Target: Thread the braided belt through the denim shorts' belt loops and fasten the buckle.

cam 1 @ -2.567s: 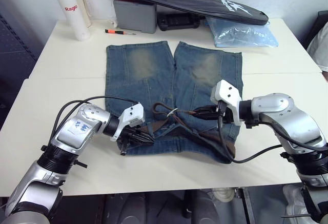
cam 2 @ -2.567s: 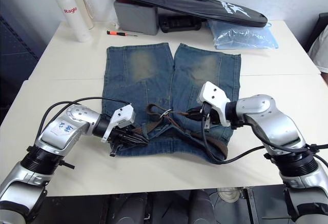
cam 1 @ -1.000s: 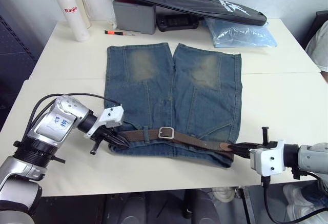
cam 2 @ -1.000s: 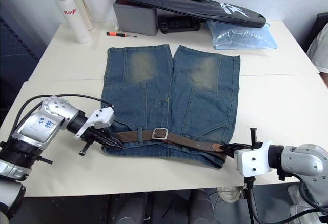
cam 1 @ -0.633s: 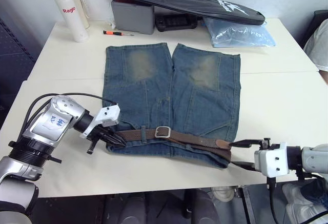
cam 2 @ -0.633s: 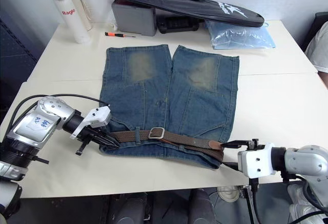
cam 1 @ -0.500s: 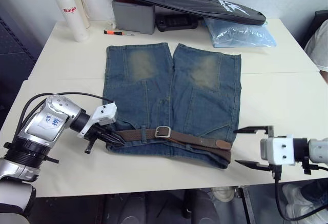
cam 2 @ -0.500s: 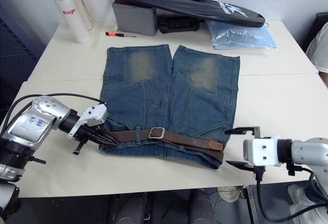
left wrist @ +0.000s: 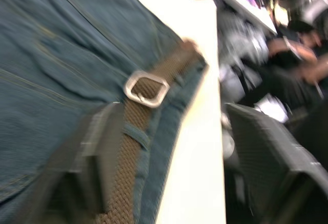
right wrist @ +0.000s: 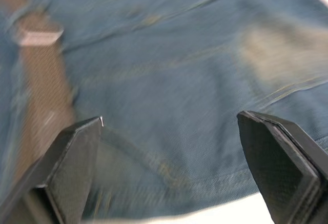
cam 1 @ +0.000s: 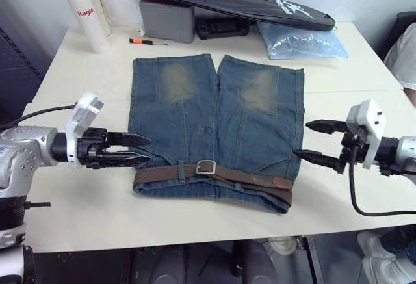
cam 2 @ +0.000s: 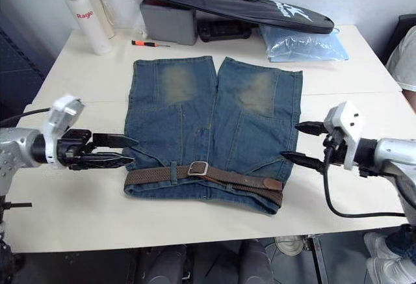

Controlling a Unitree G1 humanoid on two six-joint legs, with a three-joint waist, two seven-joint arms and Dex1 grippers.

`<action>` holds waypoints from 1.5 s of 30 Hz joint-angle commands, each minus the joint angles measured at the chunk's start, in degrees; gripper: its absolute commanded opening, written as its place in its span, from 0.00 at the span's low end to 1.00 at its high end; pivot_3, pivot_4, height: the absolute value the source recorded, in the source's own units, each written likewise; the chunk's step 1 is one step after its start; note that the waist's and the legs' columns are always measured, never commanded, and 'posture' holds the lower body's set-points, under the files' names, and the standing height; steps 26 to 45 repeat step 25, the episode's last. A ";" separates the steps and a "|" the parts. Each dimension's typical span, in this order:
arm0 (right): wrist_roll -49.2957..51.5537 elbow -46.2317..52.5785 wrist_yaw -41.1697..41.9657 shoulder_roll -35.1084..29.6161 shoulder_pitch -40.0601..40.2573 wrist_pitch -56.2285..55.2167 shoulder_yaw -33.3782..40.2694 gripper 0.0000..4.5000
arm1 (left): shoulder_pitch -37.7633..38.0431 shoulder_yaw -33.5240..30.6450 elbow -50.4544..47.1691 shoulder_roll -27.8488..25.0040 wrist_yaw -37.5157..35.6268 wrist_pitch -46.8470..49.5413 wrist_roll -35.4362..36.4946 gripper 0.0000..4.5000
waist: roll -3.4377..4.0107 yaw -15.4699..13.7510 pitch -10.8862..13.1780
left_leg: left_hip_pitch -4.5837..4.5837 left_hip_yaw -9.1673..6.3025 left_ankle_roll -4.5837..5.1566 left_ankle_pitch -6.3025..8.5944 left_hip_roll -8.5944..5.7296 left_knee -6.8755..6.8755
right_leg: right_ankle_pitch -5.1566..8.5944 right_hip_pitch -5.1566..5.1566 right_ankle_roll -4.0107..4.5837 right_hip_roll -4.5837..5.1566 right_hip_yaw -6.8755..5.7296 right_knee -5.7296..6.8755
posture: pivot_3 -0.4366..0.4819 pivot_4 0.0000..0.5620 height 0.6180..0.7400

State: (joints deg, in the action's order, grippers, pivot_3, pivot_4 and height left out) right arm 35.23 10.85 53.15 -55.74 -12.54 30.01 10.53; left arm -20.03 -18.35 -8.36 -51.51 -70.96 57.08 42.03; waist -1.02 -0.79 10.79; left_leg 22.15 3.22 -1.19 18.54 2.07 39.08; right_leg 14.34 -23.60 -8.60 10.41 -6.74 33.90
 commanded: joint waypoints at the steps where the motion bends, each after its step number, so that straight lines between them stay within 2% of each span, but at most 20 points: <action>1: 0.03 0.43 -4.84 3.16 -0.99 3.42 1.21 1.00 | 5.14 -8.09 -5.89 4.56 8.27 -0.70 3.48 1.00 | 0.00 0.00 0.00 | 0.00 0.00 0.00 0.00 0.00 0.01 | 0.00 0.00 0.00 0.01 0.01 0.00 | 0.48 0.27 1.00; 6: -0.63 1.50 -7.95 6.70 0.25 4.96 1.79 1.00 | 11.00 -11.39 -9.59 12.34 21.46 -4.61 0.83 1.00 | 0.00 -0.67 -0.01 | -0.03 0.00 -0.01 0.00 -0.01 0.05 | -0.04 0.04 0.02 0.01 0.02 0.03 | 0.48 0.27 1.00; 9: -2.38 2.01 -7.25 6.93 3.17 3.20 1.71 1.00 | 16.63 -8.81 -14.75 14.72 26.56 -13.38 -6.62 1.00 | 0.00 -0.57 -0.01 | -0.02 0.00 -0.03 0.02 -0.01 0.04 | -0.05 0.03 0.04 0.00 0.02 -0.01 | 0.48 0.27 1.00; 12: -4.75 2.76 -4.75 6.49 6.88 -1.10 1.47 1.00 | 20.20 -5.78 -16.80 16.36 32.19 -17.13 -12.15 1.00 | 0.00 -0.74 -0.01 | 0.00 0.02 -0.03 0.03 -0.02 0.02 | -0.05 0.02 0.04 0.00 0.02 -0.07 | 0.48 0.27 1.00; 18: -5.58 3.93 -5.29 8.83 8.98 -4.39 1.99 1.00 | 20.88 -9.01 -14.00 21.68 37.57 -22.38 -11.44 1.00 | 0.01 -0.51 -0.01 | -0.08 0.04 -0.03 0.03 0.00 0.02 | -0.06 0.04 0.05 -0.01 0.04 -0.01 | 0.48 0.27 1.00; 25: -6.10 3.23 -6.65 10.28 8.24 -4.71 2.85 1.00 | 20.87 -10.29 -10.78 19.32 36.38 -22.45 -9.22 1.00 | 0.01 -0.52 -0.01 | -0.07 0.05 -0.02 0.04 0.00 0.02 | -0.06 0.04 0.05 -0.01 0.05 -0.03 | 0.48 0.27 1.00; 45: -6.10 3.23 -6.65 10.28 8.24 -4.71 2.85 1.00 | 20.87 -10.29 -10.78 19.32 36.38 -22.45 -9.22 1.00 | 0.01 -0.52 -0.01 | -0.07 0.05 -0.02 0.04 0.00 0.02 | -0.06 0.04 0.05 -0.01 0.05 -0.03 | 0.48 0.27 1.00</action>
